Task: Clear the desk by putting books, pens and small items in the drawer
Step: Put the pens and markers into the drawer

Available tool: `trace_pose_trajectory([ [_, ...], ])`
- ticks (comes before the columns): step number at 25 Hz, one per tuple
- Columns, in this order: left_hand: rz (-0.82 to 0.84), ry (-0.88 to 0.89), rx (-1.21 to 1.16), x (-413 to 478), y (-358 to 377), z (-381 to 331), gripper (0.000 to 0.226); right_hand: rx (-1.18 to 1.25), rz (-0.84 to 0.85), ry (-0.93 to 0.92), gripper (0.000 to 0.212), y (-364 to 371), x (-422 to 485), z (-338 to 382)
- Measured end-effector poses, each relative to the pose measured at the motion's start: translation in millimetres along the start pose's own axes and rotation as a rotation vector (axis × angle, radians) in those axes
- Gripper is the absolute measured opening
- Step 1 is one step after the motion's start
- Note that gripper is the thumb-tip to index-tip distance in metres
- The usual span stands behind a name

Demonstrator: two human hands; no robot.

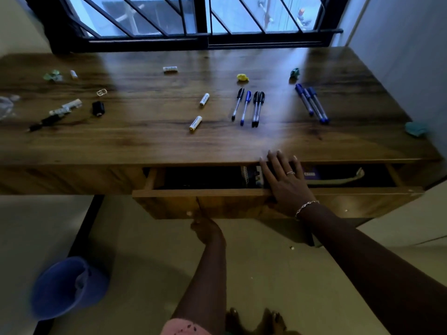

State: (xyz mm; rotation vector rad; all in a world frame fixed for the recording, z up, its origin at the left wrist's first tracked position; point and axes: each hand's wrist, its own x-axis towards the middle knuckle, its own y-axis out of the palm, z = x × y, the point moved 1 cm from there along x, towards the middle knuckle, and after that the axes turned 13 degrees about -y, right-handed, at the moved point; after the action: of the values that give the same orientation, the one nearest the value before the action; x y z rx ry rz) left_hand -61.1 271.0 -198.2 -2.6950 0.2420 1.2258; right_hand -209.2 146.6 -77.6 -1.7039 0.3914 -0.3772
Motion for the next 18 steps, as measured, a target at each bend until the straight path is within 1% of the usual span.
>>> trace_pose_trajectory([
  [1, -0.131, 0.171, -0.023, -26, -6, -4, 0.065, 0.026, 0.009, -0.019, 0.108, 3, -6, 5],
  [2, -0.265, 0.441, 0.052, -46, -13, -9, 0.064, 0.085, 0.056, -0.029, 0.096, 2, -10, 7],
  [3, -0.278, 0.829, 0.219, -63, -19, -10, 0.065, 0.106, 0.116, -0.053, 0.087, 2, -15, 9],
  [4, -0.243, 1.13, 0.399, -82, -24, -9, 0.065, 0.137, 0.163, -0.064, 0.081, -2, -21, 13],
  [5, -0.191, 1.321, 0.564, -90, -25, -8, 0.064, 0.142, 0.21, -0.064, 0.077, -6, -27, 16],
  [6, -0.144, 1.414, 0.736, -96, -22, -4, 0.064, 0.143, 0.237, -0.062, 0.075, -9, -30, 19],
  [8, -0.024, 1.451, 1.041, -110, -21, 11, 0.07, 0.179, 0.26, -0.075, 0.071, -18, -40, 27],
  [10, 0.026, 1.422, 1.17, -130, -33, 16, 0.072, 0.183, 0.244, -0.098, 0.069, -26, -56, 36],
  [12, 0.004, 1.433, 1.232, -137, -48, 21, 0.065, 0.175, 0.228, -0.121, 0.067, -27, -72, 43],
  [14, -0.029, 1.457, 1.285, -145, -66, 28, 0.052, 0.184, 0.213, -0.139, 0.065, -24, -89, 52],
  [16, -0.008, 1.373, 1.274, -158, -79, 37, 0.046, 0.187, 0.181, -0.149, 0.059, -19, -106, 63],
  [18, 0.015, 1.287, 1.206, -176, -93, 45, 0.041, 0.19, 0.16, -0.172, 0.056, -19, -123, 74],
])
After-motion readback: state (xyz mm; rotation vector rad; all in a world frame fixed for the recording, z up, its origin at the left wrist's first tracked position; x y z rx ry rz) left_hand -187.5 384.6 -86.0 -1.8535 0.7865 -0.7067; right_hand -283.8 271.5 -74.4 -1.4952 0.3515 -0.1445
